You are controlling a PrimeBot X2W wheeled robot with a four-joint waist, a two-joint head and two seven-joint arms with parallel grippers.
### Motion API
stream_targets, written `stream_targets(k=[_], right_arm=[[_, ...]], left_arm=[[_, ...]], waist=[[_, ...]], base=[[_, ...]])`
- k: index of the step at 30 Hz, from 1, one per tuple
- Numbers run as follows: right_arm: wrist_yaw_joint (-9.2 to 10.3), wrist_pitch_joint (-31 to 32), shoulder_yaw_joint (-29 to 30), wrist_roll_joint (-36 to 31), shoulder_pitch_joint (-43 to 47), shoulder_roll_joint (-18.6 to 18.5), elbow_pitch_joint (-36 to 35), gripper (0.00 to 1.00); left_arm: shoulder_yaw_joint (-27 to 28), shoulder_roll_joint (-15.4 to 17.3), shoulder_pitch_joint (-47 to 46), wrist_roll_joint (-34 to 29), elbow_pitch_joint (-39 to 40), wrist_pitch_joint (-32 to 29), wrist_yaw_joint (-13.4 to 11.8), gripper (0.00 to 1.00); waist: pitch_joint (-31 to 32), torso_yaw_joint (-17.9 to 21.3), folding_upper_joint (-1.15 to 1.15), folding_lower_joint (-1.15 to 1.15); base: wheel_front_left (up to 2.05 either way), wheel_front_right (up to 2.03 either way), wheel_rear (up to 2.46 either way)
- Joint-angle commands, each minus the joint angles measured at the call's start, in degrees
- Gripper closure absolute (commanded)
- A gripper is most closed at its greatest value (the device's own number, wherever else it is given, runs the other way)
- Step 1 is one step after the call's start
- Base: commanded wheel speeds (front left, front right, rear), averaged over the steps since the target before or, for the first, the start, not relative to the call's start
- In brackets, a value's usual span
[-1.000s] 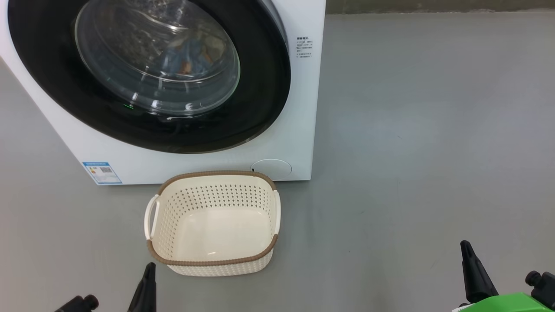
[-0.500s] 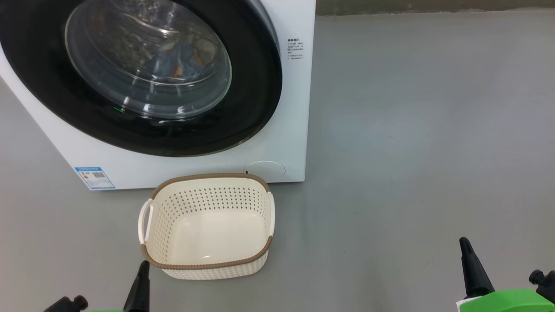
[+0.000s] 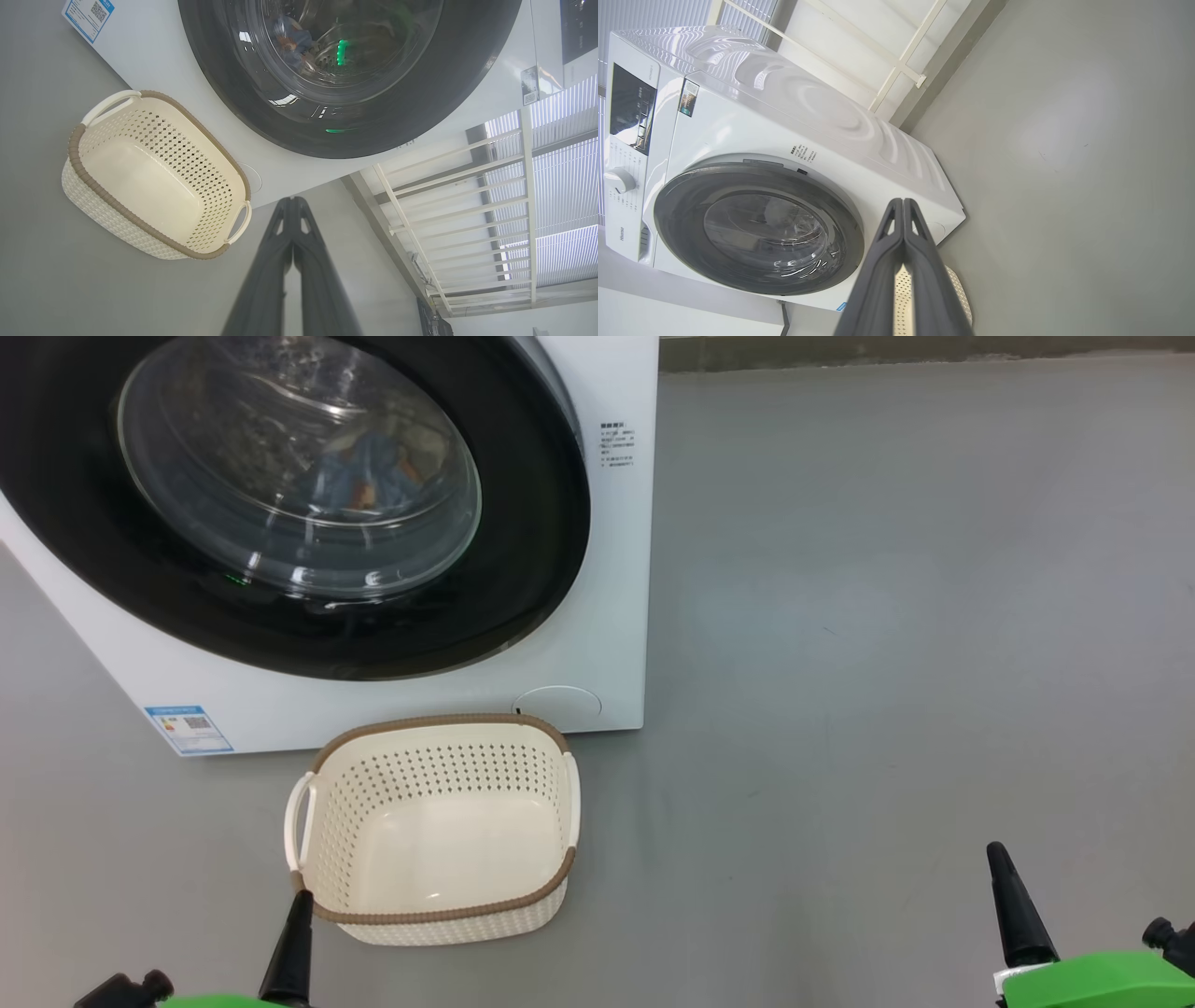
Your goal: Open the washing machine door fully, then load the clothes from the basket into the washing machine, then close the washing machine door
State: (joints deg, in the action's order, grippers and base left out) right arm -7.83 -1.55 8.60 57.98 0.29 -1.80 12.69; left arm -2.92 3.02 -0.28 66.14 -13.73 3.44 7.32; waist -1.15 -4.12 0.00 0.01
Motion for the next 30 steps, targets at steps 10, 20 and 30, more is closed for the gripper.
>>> stream_targets(k=[10,20,30], right_arm=[[0.24,2.2,-1.3,9.4,-3.6,-0.8,-0.6,1.00],[0.26,3.7,-1.5,15.6,-4.3,-0.9,-0.1,1.00],[0.29,5.3,-1.7,22.5,-5.1,-0.9,0.4,1.00]], left_arm=[[3.0,1.2,-3.4,7.5,0.8,-2.2,0.1,1.00],[4.1,1.2,-4.0,12.6,0.5,-3.7,0.1,1.00],[5.3,1.3,-4.6,18.2,0.2,-5.4,0.1,1.00]], waist=[[0.3,1.1,0.00,0.00],[0.4,1.8,0.00,0.00],[0.6,2.7,0.00,0.00]], base=[[0.00,0.00,0.00],[0.00,0.00,0.00],[0.00,0.00,0.00]])
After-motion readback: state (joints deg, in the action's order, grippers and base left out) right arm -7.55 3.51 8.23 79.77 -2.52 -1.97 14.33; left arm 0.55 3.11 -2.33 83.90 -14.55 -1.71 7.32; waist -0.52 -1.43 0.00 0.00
